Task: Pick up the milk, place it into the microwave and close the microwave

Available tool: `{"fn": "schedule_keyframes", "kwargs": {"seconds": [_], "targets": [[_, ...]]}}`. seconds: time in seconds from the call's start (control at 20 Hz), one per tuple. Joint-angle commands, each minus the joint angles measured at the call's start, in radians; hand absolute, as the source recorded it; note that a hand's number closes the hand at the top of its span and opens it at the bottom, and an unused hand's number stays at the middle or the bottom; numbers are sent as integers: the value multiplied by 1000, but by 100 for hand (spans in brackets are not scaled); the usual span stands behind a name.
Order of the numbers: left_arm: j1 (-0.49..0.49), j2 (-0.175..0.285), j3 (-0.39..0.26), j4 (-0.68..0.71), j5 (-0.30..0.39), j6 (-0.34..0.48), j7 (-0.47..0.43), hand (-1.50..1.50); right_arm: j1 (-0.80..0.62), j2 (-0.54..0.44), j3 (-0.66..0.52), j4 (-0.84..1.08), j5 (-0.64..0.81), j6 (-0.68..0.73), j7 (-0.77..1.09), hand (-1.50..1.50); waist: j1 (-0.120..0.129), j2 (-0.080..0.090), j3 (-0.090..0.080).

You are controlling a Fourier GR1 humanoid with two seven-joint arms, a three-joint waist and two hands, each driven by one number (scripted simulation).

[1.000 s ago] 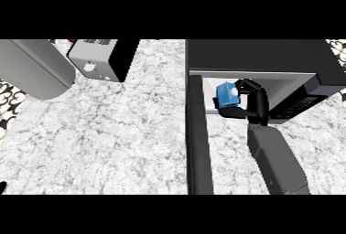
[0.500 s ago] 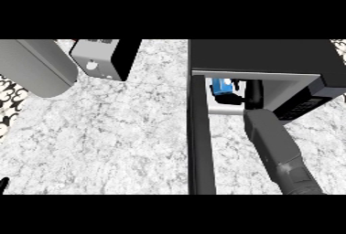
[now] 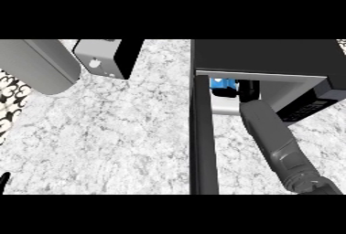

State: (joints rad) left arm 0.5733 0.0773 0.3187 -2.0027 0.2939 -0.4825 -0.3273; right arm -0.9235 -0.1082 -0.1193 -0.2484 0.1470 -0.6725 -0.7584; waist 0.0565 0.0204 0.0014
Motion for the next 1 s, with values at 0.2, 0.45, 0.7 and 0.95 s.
{"fn": "schedule_keyframes", "kwargs": {"seconds": [0.2,0.45,0.7,0.95], "targets": [[-12,16,7,0,15,-34,0,-150,-33,-39,-54,81,-3,-146,-9,150,21,9,2],[-62,35,16,62,-4,-36,-11,-150,-76,-121,-83,109,-15,-106,37,150,34,22,2],[-79,35,12,54,-7,-30,1,-150,-18,-144,-90,126,-13,-91,-8,150,36,25,4],[-97,12,-24,52,-34,-8,30,-150,-11,-194,-107,153,-19,-91,23,150,46,35,5]]}}
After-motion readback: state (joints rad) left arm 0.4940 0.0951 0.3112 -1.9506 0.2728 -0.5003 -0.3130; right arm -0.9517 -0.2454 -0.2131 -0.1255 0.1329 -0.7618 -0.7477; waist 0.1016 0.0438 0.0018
